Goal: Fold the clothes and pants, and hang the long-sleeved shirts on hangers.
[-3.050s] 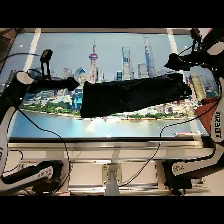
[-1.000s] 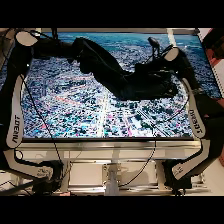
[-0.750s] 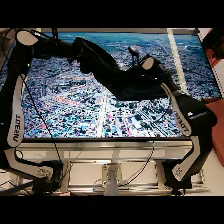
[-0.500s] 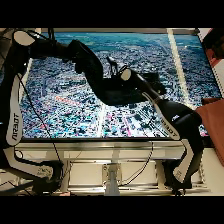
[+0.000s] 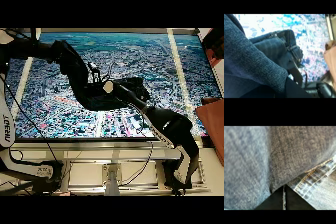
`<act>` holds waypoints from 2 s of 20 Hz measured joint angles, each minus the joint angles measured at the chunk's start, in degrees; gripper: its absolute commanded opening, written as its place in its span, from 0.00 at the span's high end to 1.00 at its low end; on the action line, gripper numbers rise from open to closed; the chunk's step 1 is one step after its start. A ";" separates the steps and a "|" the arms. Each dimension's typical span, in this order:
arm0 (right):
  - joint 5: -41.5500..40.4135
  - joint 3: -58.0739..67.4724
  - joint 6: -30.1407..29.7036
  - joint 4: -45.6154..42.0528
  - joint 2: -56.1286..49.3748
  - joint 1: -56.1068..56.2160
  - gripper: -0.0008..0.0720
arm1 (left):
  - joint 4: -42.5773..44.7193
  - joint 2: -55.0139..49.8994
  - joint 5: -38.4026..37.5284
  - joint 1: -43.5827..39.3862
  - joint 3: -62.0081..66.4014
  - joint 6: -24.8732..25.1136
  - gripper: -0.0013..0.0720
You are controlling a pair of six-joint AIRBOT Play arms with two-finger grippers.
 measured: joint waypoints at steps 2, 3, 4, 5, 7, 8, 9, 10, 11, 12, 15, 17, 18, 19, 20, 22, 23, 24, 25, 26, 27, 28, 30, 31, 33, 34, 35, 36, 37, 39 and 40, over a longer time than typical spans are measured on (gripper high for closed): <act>2.56 0.00 0.00 -0.46 0.00 -1.62 0.91 | 1.49 0.11 -0.61 -2.34 0.00 1.44 0.94; 4.17 0.00 0.02 -0.70 0.00 -2.73 0.92 | 3.04 0.11 -0.83 -3.74 0.00 1.97 0.94; 5.95 0.00 0.02 -0.96 0.00 -3.82 0.91 | 4.70 -0.02 -1.01 -5.33 0.00 2.47 0.94; 7.69 0.00 0.07 -1.16 0.00 -4.85 0.91 | 6.54 -0.28 -1.01 -7.15 0.00 2.86 0.94; 11.30 0.00 0.11 -2.05 0.00 -7.15 0.91 | 10.29 -0.94 -0.28 -10.56 -0.02 3.19 0.94; 13.16 0.00 0.11 -2.71 0.00 -8.46 0.91 | 11.82 -1.25 0.59 -12.00 -0.04 3.15 0.94; 14.88 0.00 0.13 -3.39 0.00 -9.84 0.91 | 13.09 -1.60 1.92 -13.42 -0.04 3.02 0.94; 16.48 0.00 0.13 -4.35 0.07 -11.52 0.91 | 13.94 -1.90 3.15 -14.62 -0.04 2.80 0.94; 18.18 0.00 0.15 -4.94 0.22 -13.18 0.91 | 14.58 -2.23 4.42 -15.87 -0.04 2.54 0.94; 19.56 0.00 0.15 -5.68 0.52 -15.08 0.91 | 15.13 -2.58 5.62 -17.03 -0.04 2.19 0.94; 22.47 0.00 0.15 -6.84 2.36 -21.11 0.91 | 16.00 -3.78 9.31 -20.44 -0.07 1.86 0.94; 24.13 0.00 0.15 -7.63 4.35 -25.53 0.91 | 16.31 -4.79 13.05 -23.08 -0.07 1.79 0.94; 24.83 0.00 0.13 -7.82 5.42 -27.50 0.91 | 16.41 -5.40 15.37 -24.61 -0.07 1.77 0.94; 25.70 0.00 0.13 -8.35 6.58 -29.42 0.91 | 16.39 -6.01 17.86 -26.14 -0.07 1.77 0.94; 26.34 0.00 0.11 -9.03 7.82 -31.45 0.91 | 16.15 -6.71 20.83 -27.85 -0.07 1.77 0.94; 27.28 0.00 0.09 -10.05 10.23 -35.17 0.91 | 14.88 -8.15 27.63 -31.52 -0.07 1.77 0.94; 27.91 0.00 0.04 -10.51 11.43 -36.89 0.91 | 14.38 -8.87 31.28 -33.31 -0.07 1.77 0.94; 28.13 0.00 0.02 -10.80 12.44 -38.38 0.91 | 14.05 -9.70 34.97 -35.15 -0.07 1.77 0.94; 28.41 0.00 0.02 -10.97 13.33 -39.65 0.91 | 13.99 -10.78 38.73 -37.11 -0.07 1.77 0.94; 28.68 0.00 0.00 -11.19 14.23 -40.85 0.91 | 13.73 -11.91 42.12 -39.06 -0.07 1.77 0.94; 29.16 0.00 0.00 -11.37 14.91 -41.88 0.91 | 13.57 -13.03 44.65 -40.79 -0.07 1.77 0.94; 29.57 0.00 -0.02 -11.72 15.37 -42.62 0.91 | 13.46 -14.29 46.73 -42.51 -0.07 1.77 0.94; 30.08 0.00 -0.04 -12.09 16.00 -43.69 0.91 | 13.46 -16.63 49.59 -45.27 -0.07 1.77 0.65; 30.10 0.00 -0.07 -12.20 16.20 -44.04 0.91 | 13.31 -17.57 50.60 -46.38 -0.07 1.77 0.36; 30.10 0.00 -0.11 -12.66 16.41 -44.48 0.91 | 13.20 -18.88 51.78 -48.09 -0.07 1.77 0.12; 29.92 0.00 -0.26 -12.85 16.50 -44.59 0.91 | 13.27 -19.17 52.28 -48.54 -0.07 1.77 0.12; 29.44 0.00 -0.31 -13.16 16.57 -44.68 0.91 | 13.29 -19.26 52.52 -48.92 -0.07 1.77 0.12; 28.79 0.00 -0.33 -13.40 16.59 -44.74 0.91 | 13.29 -19.23 52.54 -49.11 -0.07 1.77 0.12; 28.13 0.00 -0.42 -13.49 16.63 -44.81 0.91 | 13.29 -19.06 52.59 -49.16 -0.07 1.77 0.12; 26.99 0.00 -0.50 -13.60 16.65 -44.87 0.91 | 13.44 -18.18 53.00 -48.50 -0.07 1.77 0.14; 26.75 0.00 -0.52 -13.75 16.65 -44.87 0.92 | 13.53 -17.70 52.89 -47.98 -0.07 1.77 0.28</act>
